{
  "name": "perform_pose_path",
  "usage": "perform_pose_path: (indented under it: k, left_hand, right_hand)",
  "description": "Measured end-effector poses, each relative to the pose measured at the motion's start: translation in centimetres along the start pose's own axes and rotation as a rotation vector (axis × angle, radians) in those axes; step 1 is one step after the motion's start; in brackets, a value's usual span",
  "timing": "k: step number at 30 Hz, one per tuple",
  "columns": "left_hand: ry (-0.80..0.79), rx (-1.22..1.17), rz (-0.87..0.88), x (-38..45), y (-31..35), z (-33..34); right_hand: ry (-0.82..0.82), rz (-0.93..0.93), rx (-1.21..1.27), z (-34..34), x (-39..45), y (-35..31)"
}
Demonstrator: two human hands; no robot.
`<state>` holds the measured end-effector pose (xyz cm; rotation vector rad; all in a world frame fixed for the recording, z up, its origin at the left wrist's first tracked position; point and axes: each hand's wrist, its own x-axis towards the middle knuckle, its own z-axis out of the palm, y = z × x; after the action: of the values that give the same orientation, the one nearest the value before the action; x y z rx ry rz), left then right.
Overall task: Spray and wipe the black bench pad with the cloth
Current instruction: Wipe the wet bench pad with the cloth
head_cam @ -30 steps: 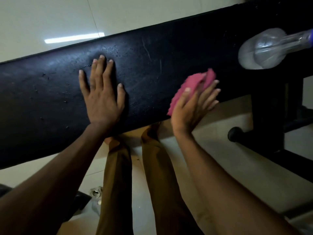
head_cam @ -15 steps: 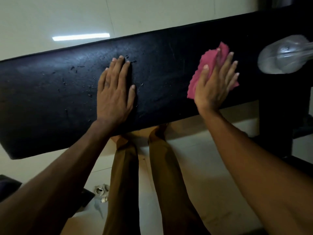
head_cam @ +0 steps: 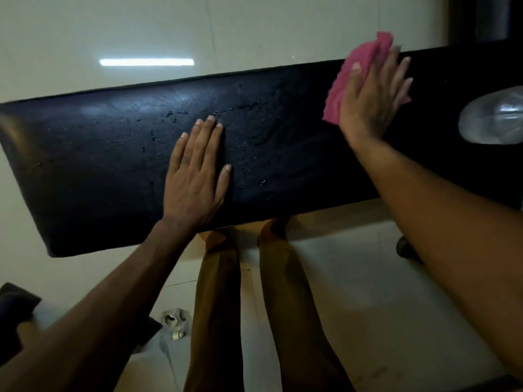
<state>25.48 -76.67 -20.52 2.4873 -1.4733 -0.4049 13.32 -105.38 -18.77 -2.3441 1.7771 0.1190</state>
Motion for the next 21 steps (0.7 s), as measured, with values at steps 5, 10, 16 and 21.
perform_pose_path:
  k: [5, 10, 16, 21]
  left_hand:
    - [0.020, -0.015, -0.021, -0.2, -0.3, 0.1]
    - [0.018, -0.024, -0.143, -2.1, -2.9, -0.9]
    - [-0.026, -0.003, -0.083, -4.8, -6.4, -1.7]
    - [0.016, 0.018, -0.112, -4.7, -5.9, -1.2]
  right_hand:
    - [0.059, -0.187, 0.021, 2.9, -7.1, -6.8]
    - [-0.169, -0.891, -0.074, 4.9, -15.3, -8.8]
    - [-0.218, -0.875, -0.260, 2.6, -11.2, -1.1]
    - [-0.068, -0.266, -0.147, 2.9, -10.6, -4.1]
